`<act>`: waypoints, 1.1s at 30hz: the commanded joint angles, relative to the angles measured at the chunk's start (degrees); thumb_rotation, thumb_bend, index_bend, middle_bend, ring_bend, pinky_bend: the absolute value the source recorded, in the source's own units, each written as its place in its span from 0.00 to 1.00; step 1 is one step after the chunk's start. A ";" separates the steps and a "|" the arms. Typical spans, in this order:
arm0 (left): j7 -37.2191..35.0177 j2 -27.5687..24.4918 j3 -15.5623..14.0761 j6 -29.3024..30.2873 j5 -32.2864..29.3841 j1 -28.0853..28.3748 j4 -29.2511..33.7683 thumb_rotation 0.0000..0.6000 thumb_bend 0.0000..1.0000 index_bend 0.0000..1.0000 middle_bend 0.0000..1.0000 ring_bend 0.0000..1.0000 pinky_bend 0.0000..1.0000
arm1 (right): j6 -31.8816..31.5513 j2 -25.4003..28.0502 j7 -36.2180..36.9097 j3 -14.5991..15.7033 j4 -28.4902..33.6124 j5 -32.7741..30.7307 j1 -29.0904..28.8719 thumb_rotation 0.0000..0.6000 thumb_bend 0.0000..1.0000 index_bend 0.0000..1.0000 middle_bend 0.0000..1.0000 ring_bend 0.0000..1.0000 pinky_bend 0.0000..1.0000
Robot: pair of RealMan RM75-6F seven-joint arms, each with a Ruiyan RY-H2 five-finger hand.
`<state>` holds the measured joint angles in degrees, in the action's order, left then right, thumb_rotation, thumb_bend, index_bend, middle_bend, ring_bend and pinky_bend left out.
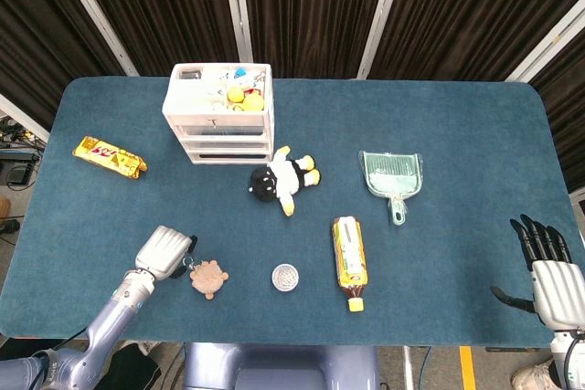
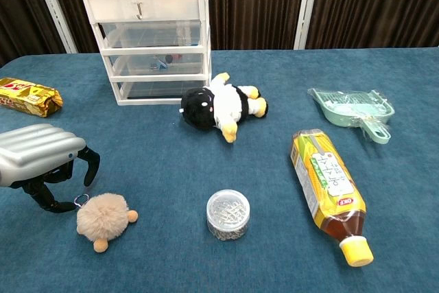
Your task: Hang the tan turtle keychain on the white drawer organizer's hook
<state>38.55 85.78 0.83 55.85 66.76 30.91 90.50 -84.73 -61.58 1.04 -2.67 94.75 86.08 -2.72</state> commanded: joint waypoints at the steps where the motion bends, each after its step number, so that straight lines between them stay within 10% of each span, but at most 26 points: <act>1: -0.03 0.18 -0.11 0.03 -0.29 0.13 -0.20 1.00 0.24 0.49 0.99 0.89 0.75 | 0.04 -0.01 0.05 -0.01 -0.01 -0.03 -0.01 1.00 0.00 0.00 0.00 0.00 0.00; 33: 0.96 3.05 -0.53 -0.37 -4.71 2.40 -2.56 1.00 0.24 0.52 0.99 0.89 0.75 | 0.16 0.18 0.25 -0.14 0.24 -0.33 0.02 1.00 0.00 0.00 0.00 0.00 0.00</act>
<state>39.48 88.80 0.29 55.50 62.10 33.28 87.93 -84.57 -61.40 1.29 -2.80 94.99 85.75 -2.70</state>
